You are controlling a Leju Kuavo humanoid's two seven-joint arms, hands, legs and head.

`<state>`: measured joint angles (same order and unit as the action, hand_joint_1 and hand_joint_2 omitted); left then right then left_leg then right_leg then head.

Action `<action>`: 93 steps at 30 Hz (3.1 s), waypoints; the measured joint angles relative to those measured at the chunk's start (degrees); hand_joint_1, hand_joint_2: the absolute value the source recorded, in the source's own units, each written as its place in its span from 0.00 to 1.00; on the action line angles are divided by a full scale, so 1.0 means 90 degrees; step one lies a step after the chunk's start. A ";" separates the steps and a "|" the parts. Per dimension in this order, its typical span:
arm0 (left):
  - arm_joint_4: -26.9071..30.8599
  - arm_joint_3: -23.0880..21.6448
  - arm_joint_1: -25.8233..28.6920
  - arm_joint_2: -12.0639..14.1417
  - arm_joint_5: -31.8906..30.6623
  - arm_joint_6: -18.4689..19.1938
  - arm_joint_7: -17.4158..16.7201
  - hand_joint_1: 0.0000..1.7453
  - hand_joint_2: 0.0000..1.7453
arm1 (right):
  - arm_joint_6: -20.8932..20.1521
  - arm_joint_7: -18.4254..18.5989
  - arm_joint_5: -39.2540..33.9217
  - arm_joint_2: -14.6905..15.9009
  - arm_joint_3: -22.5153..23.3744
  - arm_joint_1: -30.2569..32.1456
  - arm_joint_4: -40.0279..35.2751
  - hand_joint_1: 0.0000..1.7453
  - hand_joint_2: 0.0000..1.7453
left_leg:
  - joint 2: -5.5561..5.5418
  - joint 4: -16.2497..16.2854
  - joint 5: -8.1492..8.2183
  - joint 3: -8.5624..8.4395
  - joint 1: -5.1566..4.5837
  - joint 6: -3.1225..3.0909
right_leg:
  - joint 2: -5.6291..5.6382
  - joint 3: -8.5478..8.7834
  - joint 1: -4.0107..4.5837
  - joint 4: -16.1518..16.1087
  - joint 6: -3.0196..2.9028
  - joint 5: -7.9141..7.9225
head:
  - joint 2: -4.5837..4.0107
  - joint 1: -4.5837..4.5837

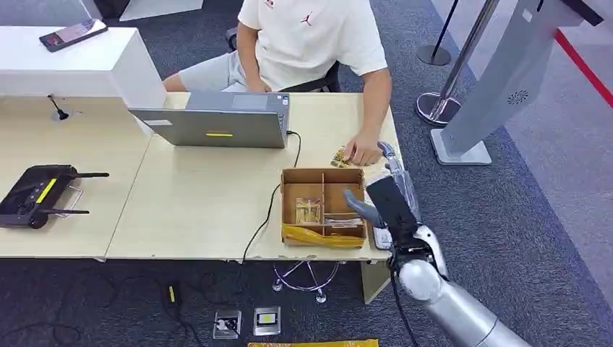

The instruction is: Pass the card to the sensor for recognition and then transmit it.

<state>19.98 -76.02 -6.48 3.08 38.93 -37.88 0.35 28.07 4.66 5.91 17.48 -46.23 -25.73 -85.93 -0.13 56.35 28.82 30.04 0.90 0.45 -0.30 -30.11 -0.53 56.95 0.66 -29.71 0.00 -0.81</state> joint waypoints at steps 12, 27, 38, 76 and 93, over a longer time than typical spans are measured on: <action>-0.0007 0.0032 0.0010 -0.0007 0.0058 -0.0046 0.0029 0.00 1.00 | -0.0308 -0.0378 -0.0284 0.0275 0.0554 0.1071 -0.1116 0.00 1.00 | 0.0003 0.0000 0.0000 -0.0001 -0.0001 0.0000 | 0.0000 0.0003 -0.0001 0.0000 0.0001 0.0000 | 0.0000 0.0002; -0.0010 0.0029 -0.0002 -0.0036 0.0017 -0.0053 -0.0070 0.00 1.00 | -0.1217 0.1534 0.4754 0.0229 0.0530 0.1084 -0.0759 0.00 1.00 | 0.0001 -0.0001 -0.0001 0.0006 -0.0001 0.0000 | -0.0002 0.0003 -0.0001 0.0001 0.0000 0.0000 | 0.0000 0.0000; -0.0027 0.0029 -0.0004 -0.0058 0.0046 -0.0056 -0.0128 0.00 1.00 | -0.1538 0.1461 0.4908 0.0032 0.0233 0.0867 -0.0183 0.00 1.00 | -0.0001 -0.0001 0.0000 0.0007 -0.0001 0.0000 | -0.0002 0.0002 -0.0001 0.0001 0.0000 0.0000 | 0.0000 0.0002; -0.0056 0.0024 -0.0038 -0.0053 -0.0204 -0.0017 -0.0235 0.00 1.00 | -0.1329 0.1656 0.4696 -0.0172 -0.0272 0.0365 0.1104 0.00 1.00 | -0.0001 -0.0001 0.0000 0.0006 -0.0001 0.0000 | 0.0000 0.0001 -0.0001 0.0001 0.0000 0.0000 | 0.0000 0.0000; -0.0056 0.0024 -0.0037 -0.0053 -0.0182 -0.0017 -0.0240 0.00 1.00 | -0.1139 0.1396 0.4543 -0.0211 -0.0318 0.0278 0.1489 0.00 1.00 | -0.0001 0.0000 0.0000 0.0006 -0.0001 0.0000 | 0.0000 0.0001 -0.0001 0.0001 0.0000 0.0000 | 0.0000 0.0000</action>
<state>19.47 -75.80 -6.82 2.60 37.29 -38.03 -1.81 17.81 17.23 46.80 15.59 -49.09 -23.23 -72.53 -0.14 56.34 28.81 30.10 0.89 0.44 -0.31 -30.10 -0.54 56.96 0.66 -29.71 0.00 -0.81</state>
